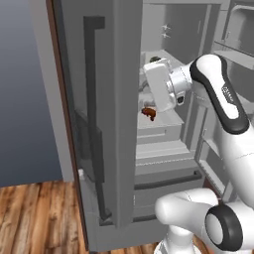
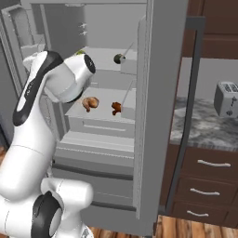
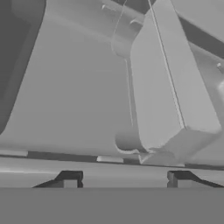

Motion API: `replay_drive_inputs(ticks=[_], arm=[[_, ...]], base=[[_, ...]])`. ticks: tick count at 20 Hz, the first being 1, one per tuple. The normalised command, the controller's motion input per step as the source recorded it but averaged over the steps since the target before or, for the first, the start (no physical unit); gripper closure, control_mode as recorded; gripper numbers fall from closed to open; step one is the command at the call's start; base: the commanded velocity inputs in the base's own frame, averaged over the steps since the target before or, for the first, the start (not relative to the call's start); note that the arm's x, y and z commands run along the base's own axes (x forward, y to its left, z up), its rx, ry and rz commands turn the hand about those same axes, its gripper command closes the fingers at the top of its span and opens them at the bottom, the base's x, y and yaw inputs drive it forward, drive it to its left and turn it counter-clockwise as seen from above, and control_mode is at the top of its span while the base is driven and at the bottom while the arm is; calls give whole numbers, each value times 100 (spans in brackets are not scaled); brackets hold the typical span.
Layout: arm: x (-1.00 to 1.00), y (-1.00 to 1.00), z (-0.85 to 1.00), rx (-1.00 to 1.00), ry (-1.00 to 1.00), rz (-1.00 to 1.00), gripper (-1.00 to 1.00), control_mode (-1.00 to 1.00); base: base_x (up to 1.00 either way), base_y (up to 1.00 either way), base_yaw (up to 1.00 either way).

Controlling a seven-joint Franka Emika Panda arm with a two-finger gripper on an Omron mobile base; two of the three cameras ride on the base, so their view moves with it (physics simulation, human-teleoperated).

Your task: Gather the broccoli and squash from the fridge and place them on a tray on the dining counter. Then gather the chicken drumsticks from the fridge and place them on the other tray.

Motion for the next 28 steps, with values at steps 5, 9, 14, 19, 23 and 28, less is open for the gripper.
replay_drive_inputs(ticks=[5, 9, 14, 19, 23, 28], arm=[[-25, 85, -15, 0, 0, 11, -100, -100], [-21, 85, -9, 0, 0, 8, -100, -100], [-8, 82, 0, 0, 0, 4, -100, -100], [-21, 54, 0, 0, 0, 0, -100, -100], [-69, -17, 9, 0, -10, 0, -100, -100], [-69, -70, 11, -11, -17, -1, -100, -100]], base=[[0, 0, 0], [0, 0, 0], [0, 0, 0], [0, 0, 0], [0, 0, 0], [0, 0, 0]])
